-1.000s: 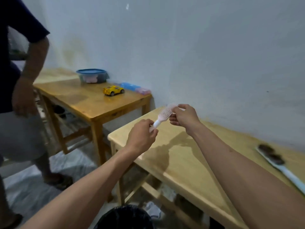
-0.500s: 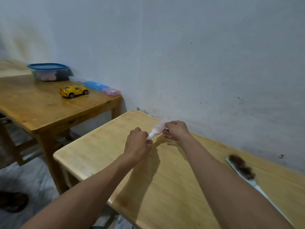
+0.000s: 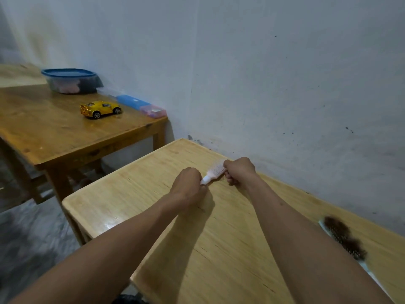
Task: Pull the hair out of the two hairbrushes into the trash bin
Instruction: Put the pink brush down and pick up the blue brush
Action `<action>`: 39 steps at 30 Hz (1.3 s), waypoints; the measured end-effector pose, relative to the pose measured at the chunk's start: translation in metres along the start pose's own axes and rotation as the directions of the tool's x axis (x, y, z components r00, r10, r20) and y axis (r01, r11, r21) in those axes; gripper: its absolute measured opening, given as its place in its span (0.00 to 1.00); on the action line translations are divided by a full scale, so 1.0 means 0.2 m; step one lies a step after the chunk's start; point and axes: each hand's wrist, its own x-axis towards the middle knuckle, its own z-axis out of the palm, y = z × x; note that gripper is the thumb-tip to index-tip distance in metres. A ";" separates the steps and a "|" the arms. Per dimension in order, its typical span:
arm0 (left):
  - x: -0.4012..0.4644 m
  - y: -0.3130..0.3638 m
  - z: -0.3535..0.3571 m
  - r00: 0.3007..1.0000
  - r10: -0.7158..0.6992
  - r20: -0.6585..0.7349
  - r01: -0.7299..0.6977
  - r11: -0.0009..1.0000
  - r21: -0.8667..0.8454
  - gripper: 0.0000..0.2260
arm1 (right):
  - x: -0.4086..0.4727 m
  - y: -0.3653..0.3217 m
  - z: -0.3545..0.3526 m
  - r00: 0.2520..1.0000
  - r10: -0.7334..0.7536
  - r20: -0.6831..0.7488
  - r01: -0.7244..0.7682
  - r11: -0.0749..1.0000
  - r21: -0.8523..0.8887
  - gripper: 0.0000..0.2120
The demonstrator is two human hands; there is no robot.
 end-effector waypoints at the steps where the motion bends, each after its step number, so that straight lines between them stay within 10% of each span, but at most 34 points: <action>1: 0.00 0.00 0.00 1.000 -0.004 0.010 0.004 1.000 -0.001 0.09 | 0.00 0.00 0.00 1.000 -0.003 -0.003 0.003 1.000 -0.009 0.15; 12: -0.04 0.04 0.00 0.999 -0.020 -0.031 0.021 1.000 0.013 0.28 | -0.07 -0.02 -0.09 0.999 -0.020 0.030 0.021 0.999 -0.041 0.14; 19: -0.16 0.24 -0.02 0.975 0.130 -0.179 -0.125 0.991 0.040 0.22 | -0.24 -0.10 -0.53 0.997 -0.082 0.009 0.082 0.977 -0.196 0.13; 30: -0.66 0.86 0.38 0.923 0.277 0.268 -0.261 0.961 -0.098 0.25 | -0.66 0.18 -1.19 0.998 0.014 -0.066 -0.046 0.855 -0.516 0.21; 39: -1.05 1.25 0.61 0.863 0.364 0.349 -0.357 0.930 -0.085 0.23 | -0.79 0.47 -1.23 0.988 0.149 -0.030 -0.142 0.839 -0.526 0.28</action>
